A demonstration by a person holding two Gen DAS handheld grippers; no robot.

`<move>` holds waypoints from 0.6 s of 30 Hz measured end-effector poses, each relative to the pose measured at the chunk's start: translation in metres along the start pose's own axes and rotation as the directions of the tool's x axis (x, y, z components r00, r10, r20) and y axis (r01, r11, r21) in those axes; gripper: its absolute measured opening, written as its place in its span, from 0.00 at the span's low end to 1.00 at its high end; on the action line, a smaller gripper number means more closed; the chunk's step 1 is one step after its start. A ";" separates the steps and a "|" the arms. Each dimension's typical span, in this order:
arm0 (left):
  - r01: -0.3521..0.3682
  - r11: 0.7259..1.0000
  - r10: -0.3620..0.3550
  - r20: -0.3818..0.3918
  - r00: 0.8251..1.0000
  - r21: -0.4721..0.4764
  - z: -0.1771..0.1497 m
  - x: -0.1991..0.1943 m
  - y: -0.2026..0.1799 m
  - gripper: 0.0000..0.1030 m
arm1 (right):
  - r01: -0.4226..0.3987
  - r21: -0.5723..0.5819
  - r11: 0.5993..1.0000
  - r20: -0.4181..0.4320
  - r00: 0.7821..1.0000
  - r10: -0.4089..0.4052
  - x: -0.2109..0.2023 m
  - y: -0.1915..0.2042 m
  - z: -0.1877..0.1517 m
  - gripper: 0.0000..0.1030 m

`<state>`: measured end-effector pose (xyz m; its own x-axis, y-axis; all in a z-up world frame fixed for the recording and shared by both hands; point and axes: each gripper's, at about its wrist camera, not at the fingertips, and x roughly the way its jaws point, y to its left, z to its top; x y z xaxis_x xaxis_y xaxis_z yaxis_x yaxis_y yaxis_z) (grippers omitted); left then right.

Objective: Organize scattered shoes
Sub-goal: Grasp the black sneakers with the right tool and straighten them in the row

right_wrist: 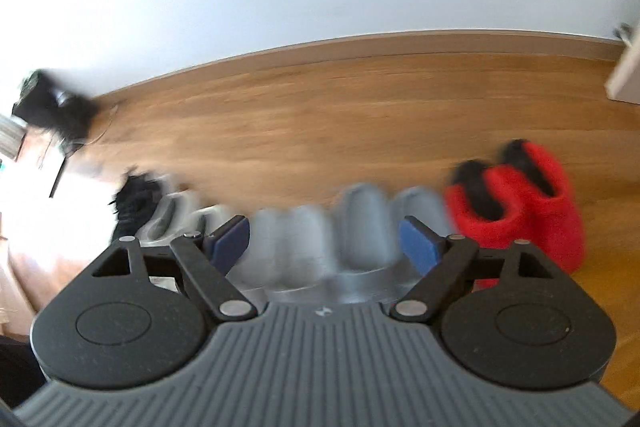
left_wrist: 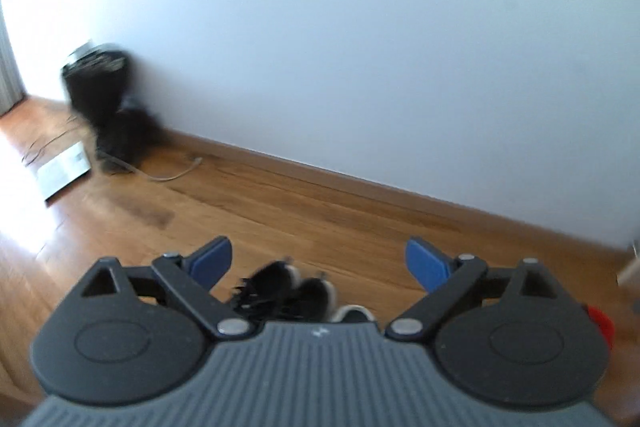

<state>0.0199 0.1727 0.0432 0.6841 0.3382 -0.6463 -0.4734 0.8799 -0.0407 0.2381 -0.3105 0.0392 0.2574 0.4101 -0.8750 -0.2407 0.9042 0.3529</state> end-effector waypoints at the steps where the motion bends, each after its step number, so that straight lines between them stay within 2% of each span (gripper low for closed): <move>1: -0.035 0.999 0.036 0.034 0.999 -0.017 -0.004 -0.003 0.020 0.93 | -0.004 -0.008 1.000 -0.002 1.000 0.004 0.001 0.019 0.003 0.74; 2: -0.069 0.997 0.070 0.051 0.996 -0.023 -0.008 -0.003 0.032 0.99 | -0.026 -0.022 0.999 0.000 1.000 0.026 0.004 0.063 0.004 0.71; 4: -0.120 0.993 0.121 0.058 0.991 -0.017 -0.018 0.008 0.046 0.99 | -0.059 -0.012 0.998 0.002 0.998 0.059 0.016 0.111 0.003 0.63; 5: -0.148 0.989 0.149 0.061 0.987 -0.011 -0.024 0.016 0.054 0.99 | -0.093 0.025 0.995 -0.006 0.996 0.093 0.037 0.153 0.002 0.62; 6: -0.172 0.985 0.172 0.062 0.983 -0.004 -0.031 0.023 0.063 0.99 | -0.112 0.048 0.993 -0.011 0.994 0.113 0.054 0.172 0.003 0.61; 9: -0.182 0.983 0.182 0.032 0.983 0.021 -0.044 0.050 0.094 0.99 | -0.182 0.124 0.975 -0.041 0.981 0.188 0.120 0.230 0.006 0.61; 13: -0.220 0.975 0.218 -0.058 0.974 -0.024 -0.072 0.111 0.138 0.99 | -0.171 0.155 0.973 -0.076 0.980 0.184 0.211 0.294 0.010 0.61; 18: -0.260 0.964 0.254 -0.098 0.962 -0.055 -0.087 0.150 0.177 0.99 | -0.100 0.077 0.992 -0.116 0.987 0.108 0.343 0.357 0.013 0.61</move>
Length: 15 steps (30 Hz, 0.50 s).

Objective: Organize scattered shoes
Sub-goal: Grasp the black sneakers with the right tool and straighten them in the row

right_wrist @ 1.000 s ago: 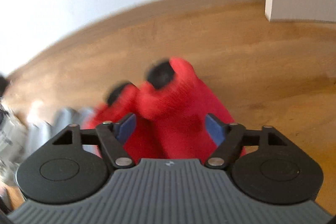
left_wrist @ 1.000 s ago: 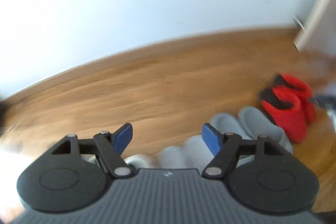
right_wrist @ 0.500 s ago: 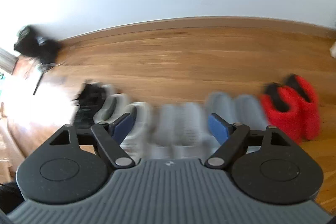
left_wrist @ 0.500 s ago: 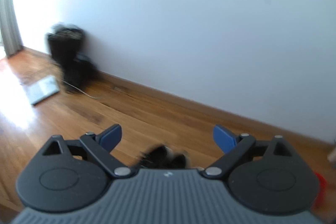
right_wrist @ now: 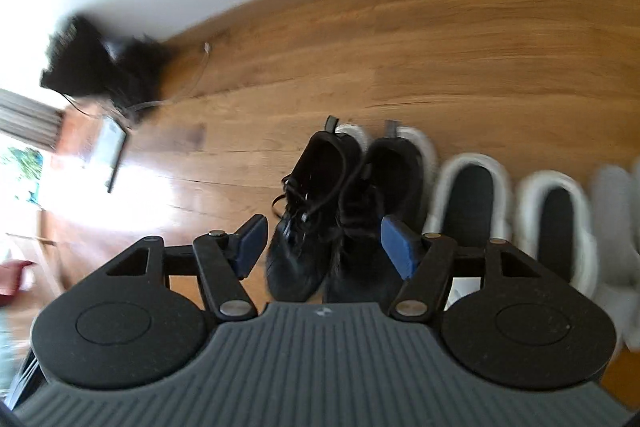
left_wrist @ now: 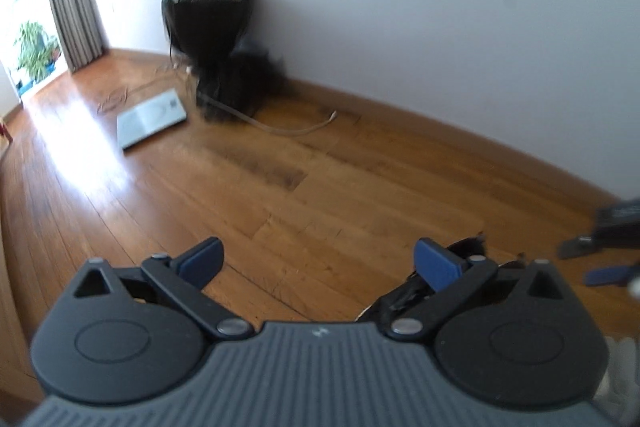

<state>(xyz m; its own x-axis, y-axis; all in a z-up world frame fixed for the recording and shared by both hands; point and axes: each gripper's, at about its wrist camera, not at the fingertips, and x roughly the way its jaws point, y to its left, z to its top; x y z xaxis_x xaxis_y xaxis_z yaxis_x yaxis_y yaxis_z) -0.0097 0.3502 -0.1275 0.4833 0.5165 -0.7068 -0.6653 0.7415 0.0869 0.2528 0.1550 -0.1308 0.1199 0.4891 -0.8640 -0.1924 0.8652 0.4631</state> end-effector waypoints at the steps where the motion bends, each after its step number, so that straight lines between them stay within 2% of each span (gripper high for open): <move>1: -0.011 1.000 0.011 -0.011 1.000 -0.001 -0.001 0.006 0.008 0.99 | 0.016 0.000 1.000 -0.007 1.000 -0.016 0.020 0.007 0.001 0.61; 2: -0.018 1.000 0.018 -0.034 0.999 0.002 -0.008 0.018 0.011 0.99 | 0.043 0.010 0.999 -0.027 0.999 -0.043 0.055 0.009 0.003 0.61; 5: -0.026 1.000 0.025 -0.081 0.996 -0.004 -0.003 0.019 0.017 0.99 | 0.083 0.053 0.995 -0.055 0.995 -0.080 0.124 0.004 0.007 0.61; 6: -0.027 1.000 0.026 -0.100 0.995 -0.010 -0.005 0.024 0.020 0.99 | 0.101 0.057 0.993 -0.055 0.994 -0.097 0.145 0.003 0.008 0.52; 7: -0.021 1.000 0.020 -0.126 0.992 -0.012 -0.007 0.029 0.021 0.99 | 0.119 0.053 0.991 -0.053 0.992 -0.117 0.159 0.003 0.009 0.28; 8: -0.012 1.000 0.011 -0.144 0.990 -0.006 -0.007 0.032 0.022 0.99 | 0.167 0.033 0.985 -0.058 0.985 -0.165 0.175 0.003 0.012 0.25; 10: -0.015 1.000 0.016 -0.140 0.990 0.006 -0.004 0.034 0.022 0.99 | 0.181 0.023 0.983 -0.024 0.983 -0.181 0.180 0.007 0.021 0.16; 15: 0.011 1.000 -0.011 -0.124 0.992 -0.002 0.014 0.047 0.024 0.99 | 0.140 -0.009 0.990 0.053 0.989 -0.139 0.168 0.022 0.066 0.14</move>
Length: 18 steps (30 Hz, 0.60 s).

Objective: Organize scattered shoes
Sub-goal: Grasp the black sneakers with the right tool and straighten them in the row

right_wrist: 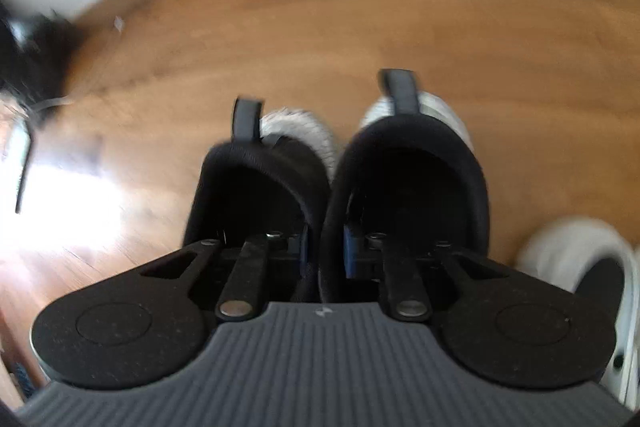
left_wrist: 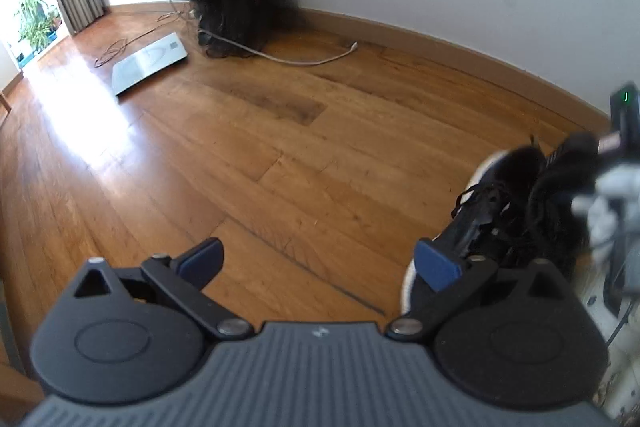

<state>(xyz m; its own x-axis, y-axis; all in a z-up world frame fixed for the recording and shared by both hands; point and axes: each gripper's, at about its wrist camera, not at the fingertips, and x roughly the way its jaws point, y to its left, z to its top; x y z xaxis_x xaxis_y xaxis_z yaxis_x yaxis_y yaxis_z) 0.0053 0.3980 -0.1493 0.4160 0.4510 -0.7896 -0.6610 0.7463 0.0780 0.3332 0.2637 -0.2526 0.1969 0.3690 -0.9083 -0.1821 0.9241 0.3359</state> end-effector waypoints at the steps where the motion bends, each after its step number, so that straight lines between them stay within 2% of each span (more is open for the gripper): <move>1: 0.012 1.000 -0.012 -0.004 1.000 0.001 0.002 0.003 0.001 0.99 | -0.006 -0.008 1.000 0.012 1.000 0.006 -0.001 0.003 0.012 0.14; 5: 0.066 0.997 -0.066 -0.008 0.998 0.036 0.005 0.012 -0.003 0.99 | 0.063 -0.035 0.997 0.099 0.993 -0.059 0.020 0.009 0.093 0.14; 7: 0.084 0.995 -0.084 -0.003 0.996 0.060 0.006 0.012 -0.005 0.99 | 0.091 -0.038 0.995 0.118 0.989 -0.086 0.027 0.010 0.117 0.14; 8: 0.093 0.993 -0.093 0.001 0.996 0.067 0.007 0.011 -0.005 0.99 | 0.114 -0.025 0.993 0.135 0.985 -0.110 0.036 0.008 0.144 0.14; 12: 0.140 0.988 -0.141 0.013 0.990 0.071 0.012 0.008 -0.003 0.99 | 0.158 -0.015 0.987 0.156 0.976 -0.154 0.052 0.002 0.194 0.14; 15: 0.235 0.969 -0.237 0.014 0.971 0.073 0.021 0.012 -0.001 0.99 | 0.157 -0.018 0.987 0.120 0.981 -0.154 0.062 0.002 0.212 0.14; 17: 0.319 0.946 -0.321 0.029 0.947 0.059 0.030 0.008 -0.004 0.99 | 0.183 -0.037 0.982 0.126 0.976 -0.177 0.061 0.007 0.210 0.17; 18: 0.322 0.945 -0.324 0.034 0.945 0.056 0.031 0.007 -0.004 0.99 | 0.188 -0.042 0.981 0.130 0.975 -0.182 0.058 0.009 0.208 0.23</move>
<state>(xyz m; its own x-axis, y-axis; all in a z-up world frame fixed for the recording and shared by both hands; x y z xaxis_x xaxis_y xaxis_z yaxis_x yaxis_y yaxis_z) 0.0300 0.4129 -0.1364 0.6291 0.2013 -0.7508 -0.4555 0.8781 -0.1462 0.5438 0.3142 -0.2504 0.3504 0.2047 -0.9140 -0.1818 0.9721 0.1481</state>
